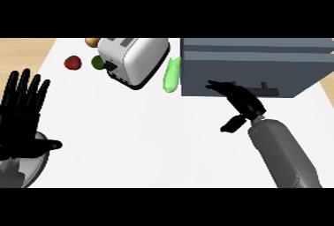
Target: Pick up the cup, place it into the drawer and close the drawer
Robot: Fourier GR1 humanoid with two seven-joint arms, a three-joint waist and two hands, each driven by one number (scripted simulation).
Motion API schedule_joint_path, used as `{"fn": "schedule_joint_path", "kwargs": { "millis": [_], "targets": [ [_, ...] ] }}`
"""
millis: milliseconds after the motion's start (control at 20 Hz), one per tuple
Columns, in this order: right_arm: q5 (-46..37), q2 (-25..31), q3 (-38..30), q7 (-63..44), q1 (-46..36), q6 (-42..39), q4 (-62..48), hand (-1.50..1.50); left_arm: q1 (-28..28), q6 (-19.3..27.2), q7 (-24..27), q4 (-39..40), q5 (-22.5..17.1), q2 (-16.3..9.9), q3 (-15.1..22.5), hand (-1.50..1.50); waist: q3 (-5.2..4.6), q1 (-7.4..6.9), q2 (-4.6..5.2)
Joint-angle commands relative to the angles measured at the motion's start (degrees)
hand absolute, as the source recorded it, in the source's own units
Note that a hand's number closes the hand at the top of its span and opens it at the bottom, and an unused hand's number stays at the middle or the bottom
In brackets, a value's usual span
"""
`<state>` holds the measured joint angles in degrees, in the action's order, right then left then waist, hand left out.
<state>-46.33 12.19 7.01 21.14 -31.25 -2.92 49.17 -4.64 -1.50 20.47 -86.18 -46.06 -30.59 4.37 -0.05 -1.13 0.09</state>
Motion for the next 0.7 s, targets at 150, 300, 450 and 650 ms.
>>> {"fn": "schedule_joint_path", "kwargs": {
  "millis": [150,300,450,650],
  "targets": [
    [0.66,-0.60,-6.07,8.86,-12.05,4.55,-23.82,-1.50,-1.13,-4.51,0.33,4.14,0.51,0.87,-2.14,-1.50,0.13,-0.85,0.68],
    [2.16,4.92,-8.59,10.00,-17.47,-1.34,-26.64,-1.50,-1.33,-5.83,-2.17,2.59,-1.58,-1.01,-3.52,-1.50,0.16,-1.59,0.85],
    [0.56,4.11,-8.21,9.88,-20.29,0.07,-31.37,-1.50,-2.10,-5.94,-0.01,4.56,0.38,1.94,-1.97,-1.50,0.15,-1.82,1.15],
    [1.26,7.40,-9.91,11.59,-23.33,-1.07,-34.19,-1.50,-2.97,-5.43,-0.68,4.83,1.58,1.92,-1.31,-1.50,0.21,-2.85,1.74]
  ]
}}
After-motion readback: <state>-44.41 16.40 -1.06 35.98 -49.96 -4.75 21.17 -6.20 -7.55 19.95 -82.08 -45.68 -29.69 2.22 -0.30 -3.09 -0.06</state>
